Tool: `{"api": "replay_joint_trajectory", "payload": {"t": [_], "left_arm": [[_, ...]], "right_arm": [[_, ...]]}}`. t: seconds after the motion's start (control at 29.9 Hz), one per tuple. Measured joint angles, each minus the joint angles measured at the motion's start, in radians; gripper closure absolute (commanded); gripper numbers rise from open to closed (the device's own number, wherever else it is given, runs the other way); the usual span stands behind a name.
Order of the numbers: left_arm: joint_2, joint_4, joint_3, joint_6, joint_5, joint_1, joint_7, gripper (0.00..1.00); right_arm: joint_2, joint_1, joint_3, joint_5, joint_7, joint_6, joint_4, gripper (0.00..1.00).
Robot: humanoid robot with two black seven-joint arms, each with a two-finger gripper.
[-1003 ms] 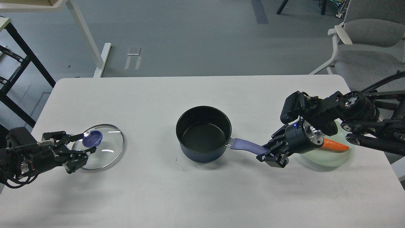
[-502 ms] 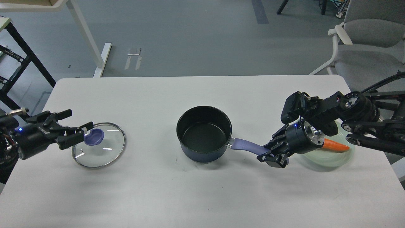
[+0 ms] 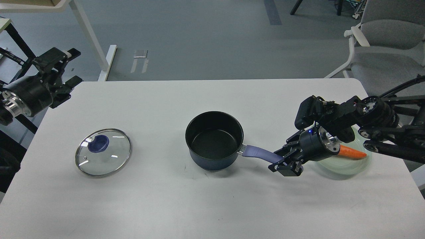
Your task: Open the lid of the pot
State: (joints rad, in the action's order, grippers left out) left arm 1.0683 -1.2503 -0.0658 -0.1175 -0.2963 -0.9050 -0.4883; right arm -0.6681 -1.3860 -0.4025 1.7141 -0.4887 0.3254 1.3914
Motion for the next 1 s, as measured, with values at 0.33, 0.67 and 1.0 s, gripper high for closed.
{"api": "replay_joint_trajectory", "payload": {"t": [0.33, 0.67, 1.0], "left_arm": [[-0.073, 0.020, -0.055, -0.081, 0.173, 0.003, 0.000, 0.01], [-0.198, 0.139, -0.057, -0.163, 0.299, 0.036, 0.000, 0.01], [-0.298, 0.247, -0.149, -0.269, 0.464, 0.138, 0.024, 0.01]], "right_arm": [[-0.186, -0.166, 0.017, -0.297, 0.000, 0.000, 0.125, 0.02], [-0.317, -0.114, 0.170, -0.949, 0.000, -0.088, 0.061, 0.01], [-0.284, 0.171, 0.306, -1.558, 0.000, -0.229, -0.038, 0.01]]}}
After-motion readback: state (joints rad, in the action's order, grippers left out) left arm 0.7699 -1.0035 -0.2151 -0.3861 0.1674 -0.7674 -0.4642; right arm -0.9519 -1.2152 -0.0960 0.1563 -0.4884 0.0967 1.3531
